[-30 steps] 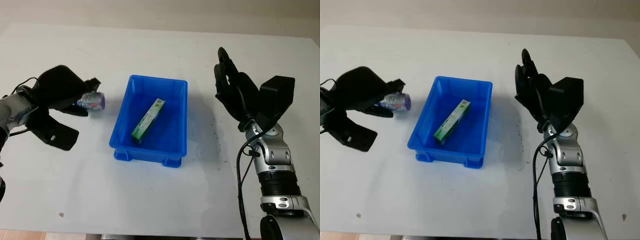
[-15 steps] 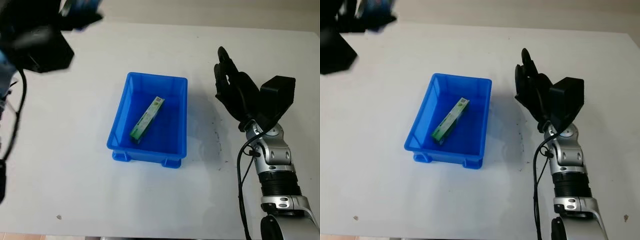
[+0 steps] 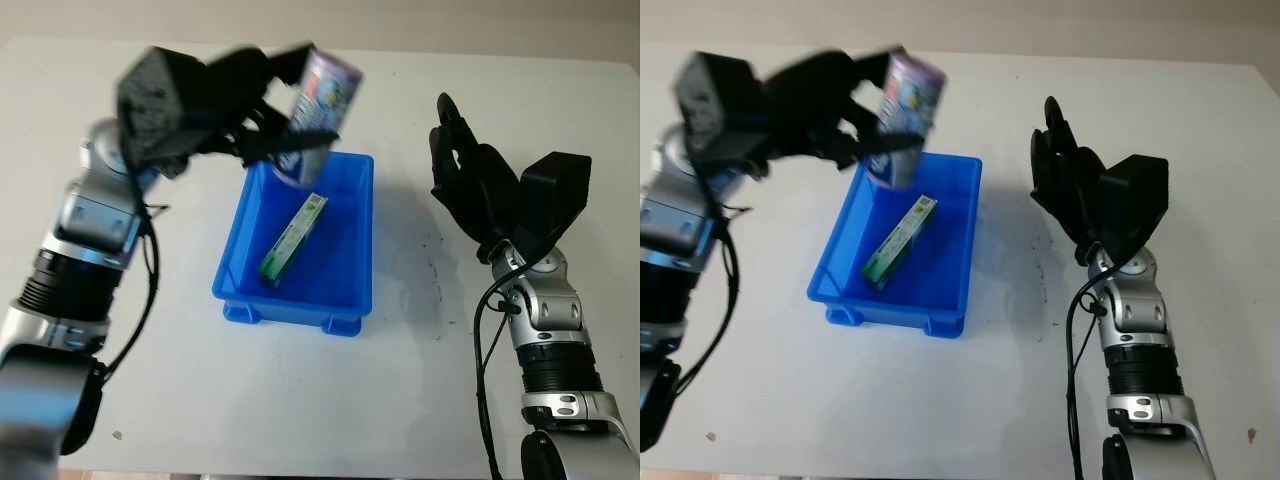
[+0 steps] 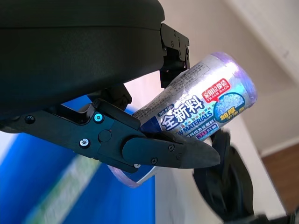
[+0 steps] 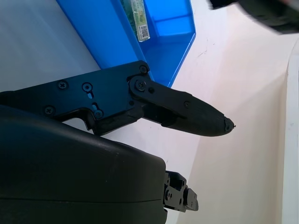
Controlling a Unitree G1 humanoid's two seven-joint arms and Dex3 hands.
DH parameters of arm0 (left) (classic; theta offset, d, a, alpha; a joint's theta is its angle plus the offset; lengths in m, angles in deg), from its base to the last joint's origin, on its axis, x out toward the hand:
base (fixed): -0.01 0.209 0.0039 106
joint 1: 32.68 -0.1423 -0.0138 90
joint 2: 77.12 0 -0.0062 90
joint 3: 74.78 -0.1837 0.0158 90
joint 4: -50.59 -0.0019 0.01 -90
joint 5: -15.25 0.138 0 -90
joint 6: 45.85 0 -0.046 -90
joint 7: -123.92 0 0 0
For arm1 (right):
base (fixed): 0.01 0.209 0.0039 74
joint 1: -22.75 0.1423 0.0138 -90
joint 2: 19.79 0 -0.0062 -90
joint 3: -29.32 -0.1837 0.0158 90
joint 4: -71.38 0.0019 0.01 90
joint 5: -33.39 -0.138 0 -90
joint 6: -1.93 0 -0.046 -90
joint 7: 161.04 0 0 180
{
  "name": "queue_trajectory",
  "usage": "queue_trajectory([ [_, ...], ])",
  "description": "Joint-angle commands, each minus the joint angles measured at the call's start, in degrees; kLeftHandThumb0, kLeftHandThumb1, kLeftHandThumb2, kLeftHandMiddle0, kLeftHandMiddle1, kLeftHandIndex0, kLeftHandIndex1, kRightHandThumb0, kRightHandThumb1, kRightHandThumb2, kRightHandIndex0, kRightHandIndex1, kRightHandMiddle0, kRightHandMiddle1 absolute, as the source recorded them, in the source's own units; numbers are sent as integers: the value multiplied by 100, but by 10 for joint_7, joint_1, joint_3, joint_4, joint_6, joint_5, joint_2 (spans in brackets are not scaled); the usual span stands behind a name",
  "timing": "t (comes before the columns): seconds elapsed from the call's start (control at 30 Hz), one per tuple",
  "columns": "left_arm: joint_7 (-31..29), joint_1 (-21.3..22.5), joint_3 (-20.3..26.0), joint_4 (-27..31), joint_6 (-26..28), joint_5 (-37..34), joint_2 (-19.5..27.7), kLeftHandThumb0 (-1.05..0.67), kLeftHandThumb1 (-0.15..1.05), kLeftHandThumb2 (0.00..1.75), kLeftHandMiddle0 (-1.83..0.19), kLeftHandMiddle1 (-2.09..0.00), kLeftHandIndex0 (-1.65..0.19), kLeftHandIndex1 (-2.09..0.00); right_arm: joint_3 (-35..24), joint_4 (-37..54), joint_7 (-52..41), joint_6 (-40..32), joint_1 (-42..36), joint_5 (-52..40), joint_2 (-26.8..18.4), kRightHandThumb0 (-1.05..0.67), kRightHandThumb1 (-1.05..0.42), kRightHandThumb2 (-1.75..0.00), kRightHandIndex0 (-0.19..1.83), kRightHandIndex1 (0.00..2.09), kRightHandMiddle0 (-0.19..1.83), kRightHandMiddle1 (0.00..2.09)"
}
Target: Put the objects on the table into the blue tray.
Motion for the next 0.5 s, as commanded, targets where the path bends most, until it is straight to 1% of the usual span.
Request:
queue_trajectory([
  [0.0, -3, -12, -14, 11, 6, 17, -5, -47, 105, 42, -86, -209, -60, -209, -3, 16, -1, 8, -11, -1, -3, -68, -105, -74, -19, 0, -19, 0],
  [0.03, -3, -16, -21, 12, 12, 28, -6, -48, 105, 42, -53, -189, -28, -192, -3, 16, -2, 9, -12, -1, -3, -68, -105, -74, -19, 0, -19, 0],
  [0.07, -6, -20, -24, 14, 18, 34, -5, -49, 105, 42, -40, -173, -10, -178, -3, 17, -2, 10, -13, 0, -3, -68, -105, -74, -19, 0, -19, 0],
  [0.1, -11, -23, -25, 16, 27, 36, -6, -49, 105, 43, -30, -152, 4, -163, -2, 16, -2, 11, -14, 1, -4, -68, -105, -74, -19, 0, -19, 0],
  [0.13, -17, -24, -25, 19, 36, 37, -5, -50, 105, 44, -16, -128, 13, -142, -2, 17, 0, 10, -15, 2, -3, -68, -105, -74, -19, 0, -19, 0],
  [0.17, -22, -25, -25, 22, 44, 39, -4, -50, 105, 45, -11, -114, 16, -128, -2, 18, 1, 11, -15, 3, -2, -68, -105, -74, -19, 0, -19, 0],
  [0.2, -27, -24, -26, 25, 50, 41, -3, -50, 105, 46, -6, -105, 18, -114, -2, 18, 3, 11, -16, 3, -1, -68, -105, -74, -19, 0, -19, 0],
  [0.23, -31, -24, -27, 27, 50, 45, -1, -50, 105, 47, 5, -97, 19, -96, -2, 18, 3, 12, -17, 3, 0, -68, -105, -74, -19, 0, -19, 0],
  [0.27, -33, -24, -27, 28, 50, 48, 0, -51, 105, 47, 12, -93, 19, -85, -2, 18, 4, 12, -17, 3, 0, -68, -105, -74, -19, 0, -19, 0],
  [0.3, -36, -23, -29, 30, 50, 55, 3, -51, 105, 48, 15, -91, 19, -79, -1, 18, 5, 12, -17, 4, 1, -68, -105, -74, -19, 0, -19, 0],
  [0.37, -40, -21, -35, 36, 48, 70, 8, -54, 105, 50, 13, -56, 19, -50, -1, 17, 9, 10, -17, 4, 3, -68, -105, -74, -19, 0, -19, 0],
  [0.4, -42, -20, -36, 38, 47, 76, 10, -55, 105, 51, 10, -43, 19, -44, -2, 17, 12, 9, -17, 4, 4, -68, -105, -74, -19, 0, -19, 0],
  [0.47, -44, -19, -32, 41, 45, 81, 9, -55, 105, 51, 4, -26, 17, -41, -2, 17, 16, 6, -16, 3, 6, -68, -105, -74, -19, 0, -19, 0],
])
